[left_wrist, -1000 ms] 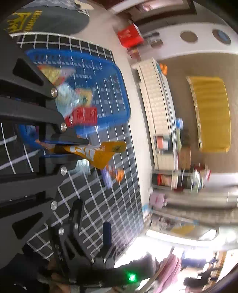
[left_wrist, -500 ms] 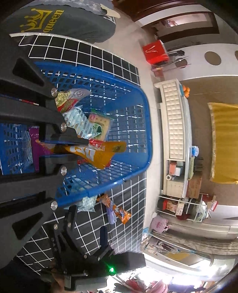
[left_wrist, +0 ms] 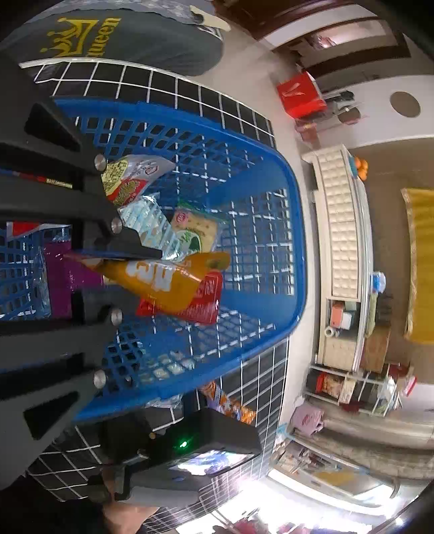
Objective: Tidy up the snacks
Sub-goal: 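Release the orange pouch into the basket with the left gripper while the right gripper grasps the clear striped bag, then lower the clear striped bag into the basket and open the right gripper, then move the left gripper to the orange candy bar while the right gripper approaches the purple Doublemint tube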
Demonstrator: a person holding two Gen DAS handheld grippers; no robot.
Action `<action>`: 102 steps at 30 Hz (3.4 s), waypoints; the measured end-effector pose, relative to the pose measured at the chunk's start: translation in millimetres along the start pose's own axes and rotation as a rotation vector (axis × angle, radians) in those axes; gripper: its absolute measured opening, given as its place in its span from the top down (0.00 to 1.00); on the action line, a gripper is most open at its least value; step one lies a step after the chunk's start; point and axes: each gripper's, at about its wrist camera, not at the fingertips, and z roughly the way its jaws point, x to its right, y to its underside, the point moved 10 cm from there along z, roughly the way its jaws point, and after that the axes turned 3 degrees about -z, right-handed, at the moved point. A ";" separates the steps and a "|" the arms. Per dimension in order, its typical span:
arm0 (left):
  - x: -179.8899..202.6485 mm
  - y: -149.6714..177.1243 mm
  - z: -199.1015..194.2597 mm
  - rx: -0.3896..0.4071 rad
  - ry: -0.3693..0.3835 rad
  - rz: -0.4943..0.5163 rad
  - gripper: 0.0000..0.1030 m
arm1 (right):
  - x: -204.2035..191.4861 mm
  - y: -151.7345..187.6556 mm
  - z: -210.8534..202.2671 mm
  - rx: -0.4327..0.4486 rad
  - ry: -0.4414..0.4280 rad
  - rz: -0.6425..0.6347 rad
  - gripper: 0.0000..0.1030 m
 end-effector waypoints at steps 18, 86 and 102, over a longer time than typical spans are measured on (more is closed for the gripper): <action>15.9 6.2 -30.4 0.040 0.019 0.028 0.49 | -21.3 -11.7 -135.8 0.185 0.098 0.027 0.38; -106.6 -23.8 -107.0 0.193 -0.075 -0.027 0.31 | -68.9 -137.5 -144.8 0.222 0.168 -0.011 0.12; -1.9 -34.0 -150.0 0.246 -0.024 0.104 0.23 | -6.1 -53.6 -239.0 0.308 0.241 0.131 0.12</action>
